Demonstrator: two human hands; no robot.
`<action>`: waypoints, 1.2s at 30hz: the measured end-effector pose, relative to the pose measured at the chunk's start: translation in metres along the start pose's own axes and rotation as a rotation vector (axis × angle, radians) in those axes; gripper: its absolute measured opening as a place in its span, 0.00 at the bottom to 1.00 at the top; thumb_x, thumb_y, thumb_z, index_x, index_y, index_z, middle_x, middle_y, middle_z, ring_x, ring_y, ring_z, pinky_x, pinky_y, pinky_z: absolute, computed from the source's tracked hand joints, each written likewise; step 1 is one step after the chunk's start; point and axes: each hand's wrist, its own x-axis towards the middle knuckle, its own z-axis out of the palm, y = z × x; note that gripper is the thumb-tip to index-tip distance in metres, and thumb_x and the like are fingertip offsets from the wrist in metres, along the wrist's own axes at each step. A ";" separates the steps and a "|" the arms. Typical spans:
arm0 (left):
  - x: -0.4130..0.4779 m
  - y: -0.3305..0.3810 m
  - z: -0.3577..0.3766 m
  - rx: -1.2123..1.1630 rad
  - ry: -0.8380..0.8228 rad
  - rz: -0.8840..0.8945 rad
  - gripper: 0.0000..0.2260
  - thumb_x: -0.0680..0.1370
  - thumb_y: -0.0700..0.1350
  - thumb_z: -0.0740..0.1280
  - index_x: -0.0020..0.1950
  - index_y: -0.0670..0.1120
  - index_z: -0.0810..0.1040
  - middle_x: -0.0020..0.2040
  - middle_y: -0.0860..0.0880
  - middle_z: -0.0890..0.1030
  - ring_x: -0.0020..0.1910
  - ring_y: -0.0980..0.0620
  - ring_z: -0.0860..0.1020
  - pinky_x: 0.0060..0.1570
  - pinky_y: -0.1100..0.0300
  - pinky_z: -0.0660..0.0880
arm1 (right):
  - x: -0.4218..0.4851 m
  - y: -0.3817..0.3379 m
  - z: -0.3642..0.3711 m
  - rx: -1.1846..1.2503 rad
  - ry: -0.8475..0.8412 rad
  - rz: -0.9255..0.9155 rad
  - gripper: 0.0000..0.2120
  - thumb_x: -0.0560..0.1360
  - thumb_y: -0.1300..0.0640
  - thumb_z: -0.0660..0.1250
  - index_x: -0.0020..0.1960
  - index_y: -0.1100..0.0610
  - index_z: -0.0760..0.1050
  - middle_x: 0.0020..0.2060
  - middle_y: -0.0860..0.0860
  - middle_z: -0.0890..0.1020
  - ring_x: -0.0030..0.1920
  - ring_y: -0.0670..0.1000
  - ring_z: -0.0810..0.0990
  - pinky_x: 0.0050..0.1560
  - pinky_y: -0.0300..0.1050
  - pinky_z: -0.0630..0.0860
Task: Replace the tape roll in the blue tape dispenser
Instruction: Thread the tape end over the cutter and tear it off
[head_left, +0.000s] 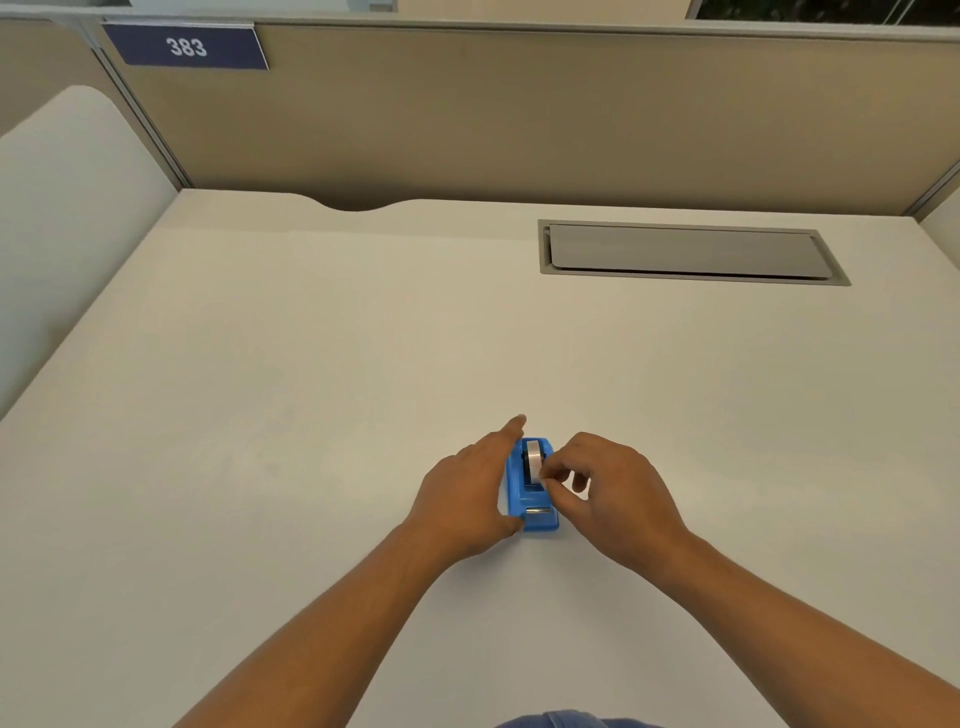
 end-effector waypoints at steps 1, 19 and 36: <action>0.001 -0.001 0.002 0.002 0.019 0.005 0.49 0.66 0.54 0.77 0.77 0.60 0.49 0.74 0.58 0.68 0.66 0.50 0.74 0.59 0.56 0.72 | -0.002 0.000 0.001 -0.011 -0.003 -0.006 0.03 0.74 0.54 0.69 0.44 0.47 0.81 0.39 0.43 0.81 0.36 0.45 0.77 0.36 0.38 0.73; 0.000 0.002 0.005 0.041 0.075 -0.011 0.47 0.64 0.57 0.77 0.77 0.55 0.55 0.74 0.55 0.68 0.64 0.50 0.76 0.59 0.53 0.74 | -0.040 0.004 0.021 -0.181 0.104 -0.208 0.02 0.70 0.57 0.74 0.42 0.50 0.81 0.35 0.45 0.81 0.32 0.46 0.76 0.28 0.37 0.69; 0.002 0.000 0.003 -0.056 0.021 -0.026 0.47 0.63 0.63 0.75 0.77 0.57 0.55 0.75 0.59 0.66 0.66 0.53 0.74 0.61 0.54 0.73 | -0.035 0.027 0.048 -0.347 0.229 -0.428 0.07 0.63 0.59 0.77 0.33 0.56 0.79 0.27 0.51 0.79 0.23 0.53 0.74 0.23 0.39 0.66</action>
